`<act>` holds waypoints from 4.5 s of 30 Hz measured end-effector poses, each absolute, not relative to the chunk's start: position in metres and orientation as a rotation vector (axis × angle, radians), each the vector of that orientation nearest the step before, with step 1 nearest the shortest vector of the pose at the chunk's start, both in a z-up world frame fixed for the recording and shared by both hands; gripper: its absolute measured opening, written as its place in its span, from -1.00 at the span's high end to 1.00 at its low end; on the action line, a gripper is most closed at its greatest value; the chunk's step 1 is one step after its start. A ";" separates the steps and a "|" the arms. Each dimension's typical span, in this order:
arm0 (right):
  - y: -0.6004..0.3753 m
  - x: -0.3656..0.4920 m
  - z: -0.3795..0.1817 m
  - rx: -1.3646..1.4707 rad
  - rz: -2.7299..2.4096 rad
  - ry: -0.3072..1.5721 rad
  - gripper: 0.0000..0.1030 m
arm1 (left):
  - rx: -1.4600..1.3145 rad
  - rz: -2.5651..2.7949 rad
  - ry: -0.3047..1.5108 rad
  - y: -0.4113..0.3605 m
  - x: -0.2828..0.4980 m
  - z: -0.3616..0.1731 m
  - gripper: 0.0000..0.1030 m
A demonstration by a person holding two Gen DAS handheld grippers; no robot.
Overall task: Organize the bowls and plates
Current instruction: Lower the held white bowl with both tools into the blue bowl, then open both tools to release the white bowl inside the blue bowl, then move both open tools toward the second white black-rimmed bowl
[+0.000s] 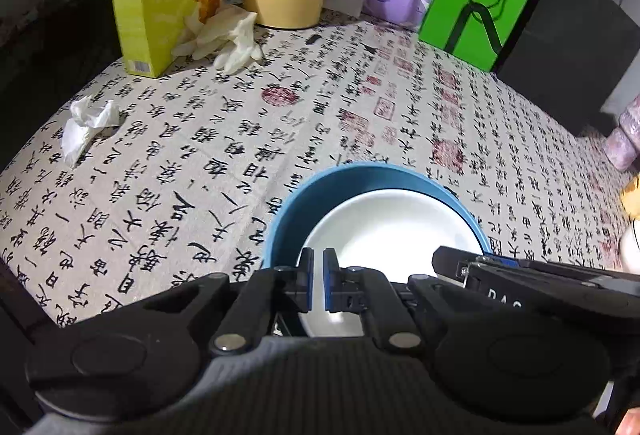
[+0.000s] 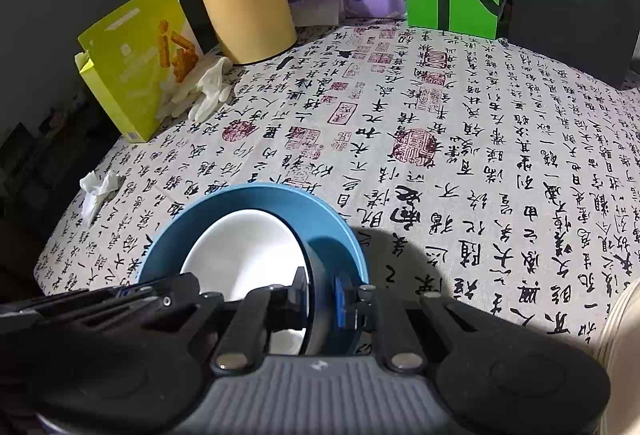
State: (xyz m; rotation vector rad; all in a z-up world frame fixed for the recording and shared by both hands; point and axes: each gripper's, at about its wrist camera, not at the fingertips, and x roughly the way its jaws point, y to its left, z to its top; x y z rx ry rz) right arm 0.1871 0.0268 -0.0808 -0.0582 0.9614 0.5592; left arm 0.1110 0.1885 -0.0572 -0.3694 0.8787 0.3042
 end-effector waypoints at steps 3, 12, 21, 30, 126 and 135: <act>0.027 0.189 -0.078 -0.060 0.568 0.985 0.63 | -0.375 0.313 0.867 0.192 0.108 -0.054 0.87; 0.021 0.186 -0.065 -0.095 0.581 0.989 0.65 | -0.395 0.300 0.849 0.196 0.103 -0.052 0.87; 0.021 0.176 -0.058 -0.141 0.605 0.986 0.68 | -0.417 0.289 0.809 0.204 0.097 -0.048 0.85; 0.020 0.167 -0.060 -0.181 0.606 0.930 0.88 | -0.417 0.268 0.765 0.205 0.094 -0.047 0.85; -0.217 0.100 -0.068 0.193 0.350 0.366 -1.00 | -0.258 0.144 0.371 0.055 0.068 -0.012 -1.00; -0.233 0.112 -0.067 0.184 0.305 0.380 -1.00 | -0.262 0.098 0.395 0.054 0.079 -0.017 -1.00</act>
